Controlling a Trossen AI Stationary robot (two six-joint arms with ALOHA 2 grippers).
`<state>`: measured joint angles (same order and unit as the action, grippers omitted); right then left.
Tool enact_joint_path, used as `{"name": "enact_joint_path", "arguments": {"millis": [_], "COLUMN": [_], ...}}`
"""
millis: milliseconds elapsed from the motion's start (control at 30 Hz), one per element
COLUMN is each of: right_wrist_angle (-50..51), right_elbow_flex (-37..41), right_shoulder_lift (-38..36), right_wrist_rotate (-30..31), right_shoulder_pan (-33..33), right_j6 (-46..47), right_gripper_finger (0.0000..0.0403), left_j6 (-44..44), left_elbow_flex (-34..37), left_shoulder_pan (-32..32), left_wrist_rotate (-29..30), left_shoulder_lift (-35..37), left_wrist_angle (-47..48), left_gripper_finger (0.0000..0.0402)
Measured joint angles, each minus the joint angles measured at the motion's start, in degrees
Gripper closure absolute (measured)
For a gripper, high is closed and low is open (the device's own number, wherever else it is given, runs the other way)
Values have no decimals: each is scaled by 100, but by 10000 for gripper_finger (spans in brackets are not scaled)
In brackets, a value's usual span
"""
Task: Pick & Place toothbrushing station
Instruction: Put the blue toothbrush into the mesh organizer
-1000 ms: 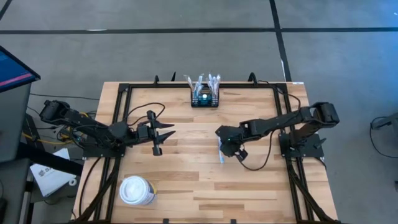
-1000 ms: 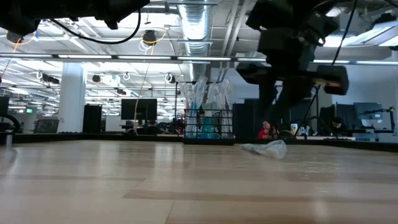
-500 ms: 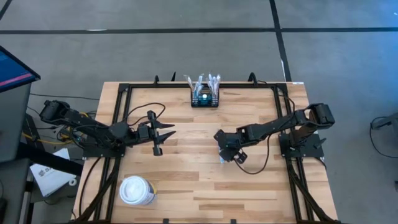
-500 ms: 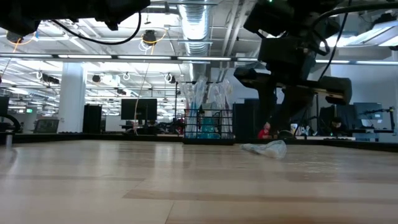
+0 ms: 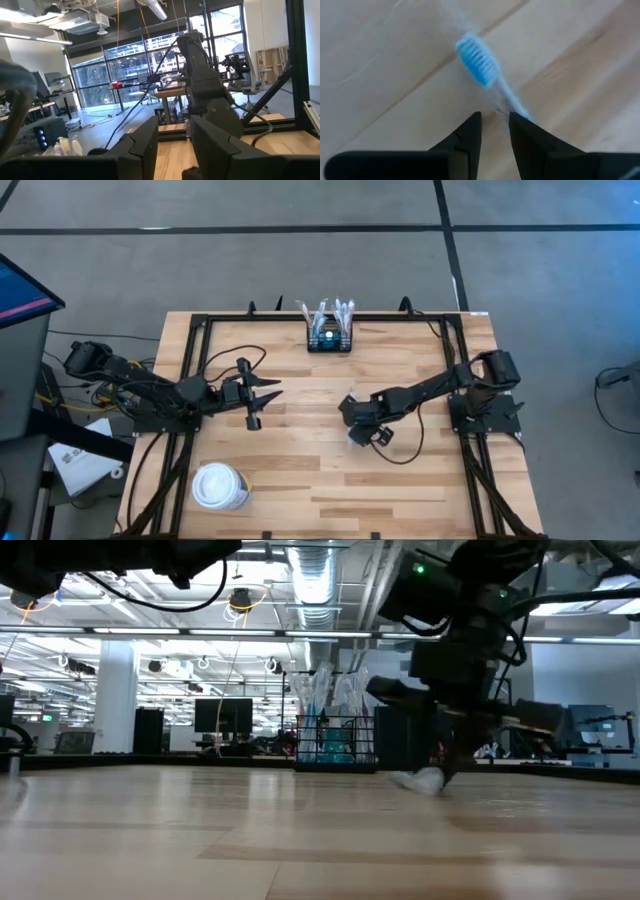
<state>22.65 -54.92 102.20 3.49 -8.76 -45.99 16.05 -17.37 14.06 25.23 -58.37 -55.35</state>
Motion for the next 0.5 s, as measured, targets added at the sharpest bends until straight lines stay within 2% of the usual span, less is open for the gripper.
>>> {"name": "enact_joint_path", "arguments": {"millis": [167, 500], "right_wrist_angle": [147, -44], "right_elbow_flex": [-369, -841], "right_shoulder_lift": [287, 323], "right_wrist_rotate": [79, 111], "right_shoulder_pan": [-62, -105], "right_j6": [-45, -7], "right_gripper_finger": [311, 311], "left_j6": [0, 0], "left_elbow_flex": [0, 0], "left_shoulder_pan": [-2, 0], "left_wrist_rotate": [2, 0], "left_shoulder_lift": [0, 0], "left_wrist_angle": [10, 8], "left_gripper_finger": [294, 294]}}
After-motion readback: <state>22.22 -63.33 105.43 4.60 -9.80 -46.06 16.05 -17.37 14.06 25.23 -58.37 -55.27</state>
